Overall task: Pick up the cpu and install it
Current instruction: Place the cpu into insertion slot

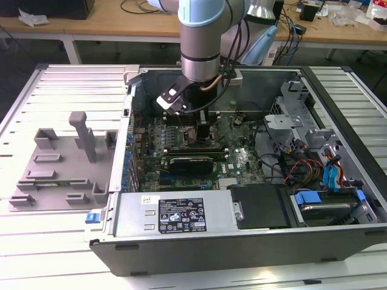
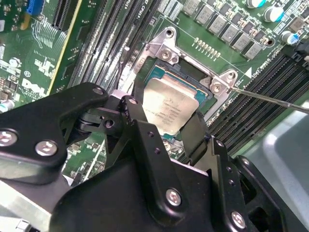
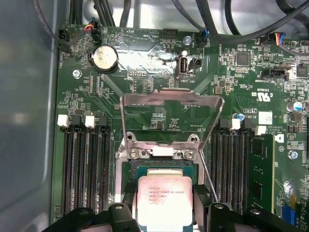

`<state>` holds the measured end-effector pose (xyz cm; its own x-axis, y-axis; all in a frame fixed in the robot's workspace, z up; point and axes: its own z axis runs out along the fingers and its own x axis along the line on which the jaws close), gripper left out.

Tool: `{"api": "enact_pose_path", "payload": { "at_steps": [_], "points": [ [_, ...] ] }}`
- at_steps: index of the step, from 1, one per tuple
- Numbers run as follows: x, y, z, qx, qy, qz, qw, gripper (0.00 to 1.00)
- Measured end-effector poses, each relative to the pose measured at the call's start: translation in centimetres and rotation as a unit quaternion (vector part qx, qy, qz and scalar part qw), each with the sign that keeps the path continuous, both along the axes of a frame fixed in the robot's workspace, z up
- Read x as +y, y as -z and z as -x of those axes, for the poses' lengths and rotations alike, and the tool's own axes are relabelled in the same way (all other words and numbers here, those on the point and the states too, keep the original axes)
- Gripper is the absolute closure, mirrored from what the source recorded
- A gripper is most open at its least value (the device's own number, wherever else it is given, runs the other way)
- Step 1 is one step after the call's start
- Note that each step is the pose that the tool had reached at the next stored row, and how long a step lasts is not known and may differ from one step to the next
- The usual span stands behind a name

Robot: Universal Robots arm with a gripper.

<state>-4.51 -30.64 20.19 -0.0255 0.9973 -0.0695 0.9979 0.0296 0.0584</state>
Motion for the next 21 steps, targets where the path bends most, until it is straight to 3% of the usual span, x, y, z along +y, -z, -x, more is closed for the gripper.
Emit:
{"api": "enact_pose_path", "payload": {
  "at_steps": [5,9,21],
  "points": [
    [0.0,0.25,0.02,-0.0003,0.0,-0.0019,1.0,0.45],
    [0.0,0.35,0.01,-0.0005,0.0,-0.008,1.0,0.45],
    [-0.01,0.32,-0.01,-0.0006,0.004,-0.009,1.0,0.45]
  ]
}}
